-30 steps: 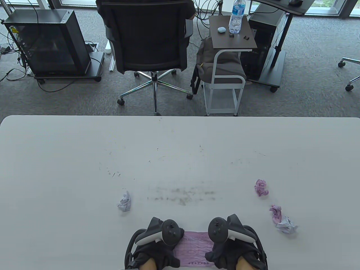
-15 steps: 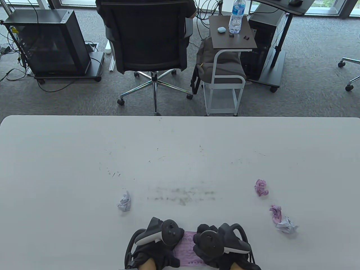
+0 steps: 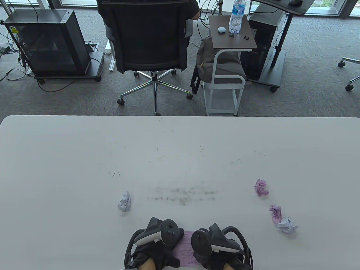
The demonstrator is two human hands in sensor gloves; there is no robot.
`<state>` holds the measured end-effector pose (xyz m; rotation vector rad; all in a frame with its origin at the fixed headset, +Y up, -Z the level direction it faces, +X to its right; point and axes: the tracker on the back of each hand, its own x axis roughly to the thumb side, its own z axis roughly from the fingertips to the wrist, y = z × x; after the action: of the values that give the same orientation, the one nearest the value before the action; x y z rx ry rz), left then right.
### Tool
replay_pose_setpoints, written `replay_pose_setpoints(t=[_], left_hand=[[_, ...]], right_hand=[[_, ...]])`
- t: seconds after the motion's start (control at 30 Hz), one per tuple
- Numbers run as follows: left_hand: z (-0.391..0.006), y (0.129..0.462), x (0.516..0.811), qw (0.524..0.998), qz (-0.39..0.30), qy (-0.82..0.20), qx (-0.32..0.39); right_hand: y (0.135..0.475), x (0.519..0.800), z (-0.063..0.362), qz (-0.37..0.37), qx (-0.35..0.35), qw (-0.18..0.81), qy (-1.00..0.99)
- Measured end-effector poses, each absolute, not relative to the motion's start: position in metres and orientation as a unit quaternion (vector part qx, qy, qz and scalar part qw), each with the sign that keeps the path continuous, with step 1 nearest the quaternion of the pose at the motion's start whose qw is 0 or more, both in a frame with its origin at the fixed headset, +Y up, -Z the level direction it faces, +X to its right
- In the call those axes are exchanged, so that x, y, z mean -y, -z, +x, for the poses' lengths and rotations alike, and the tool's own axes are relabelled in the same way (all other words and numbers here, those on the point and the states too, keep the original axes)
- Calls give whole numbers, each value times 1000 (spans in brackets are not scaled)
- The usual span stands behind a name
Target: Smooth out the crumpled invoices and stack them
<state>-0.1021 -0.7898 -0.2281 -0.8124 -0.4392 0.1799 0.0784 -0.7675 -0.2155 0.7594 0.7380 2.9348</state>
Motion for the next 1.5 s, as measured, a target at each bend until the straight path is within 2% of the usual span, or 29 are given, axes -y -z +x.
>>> replay_pose_setpoints(t=[0.37,0.6,0.63,0.7,0.8,0.9,0.97,1.1,1.23,1.3,1.37,1.5], left_hand=[[-102,228,790,891,-391,-89,213],[-103,228,791,891,-391,-91,213],[-103,228,791,891,-391,-91,213],[-103,228,791,891,-391,-93,213],[-103,229,791,890,-391,-92,214],[-104,229,791,890,-391,-95,215],[-104,229,791,890,-390,-94,216],[-104,229,791,889,-391,-95,217],[-104,229,791,889,-391,-95,216],[-104,229,791,889,-392,-95,215],[-104,229,791,889,-393,-95,214],[-104,229,791,890,-393,-94,213]], right_hand=[[230,760,117,117,-267,15,-956],[234,758,135,95,-272,33,-957],[234,756,137,97,-265,41,-958],[235,747,142,103,-199,75,-972],[231,736,136,163,-154,120,-967],[221,734,111,305,-132,162,-929],[212,735,89,354,-145,187,-905],[198,744,57,424,-183,95,-882],[190,769,45,430,-279,25,-858],[191,766,45,437,-247,31,-864],[192,767,47,423,-271,31,-864],[194,767,49,412,-263,35,-872]])
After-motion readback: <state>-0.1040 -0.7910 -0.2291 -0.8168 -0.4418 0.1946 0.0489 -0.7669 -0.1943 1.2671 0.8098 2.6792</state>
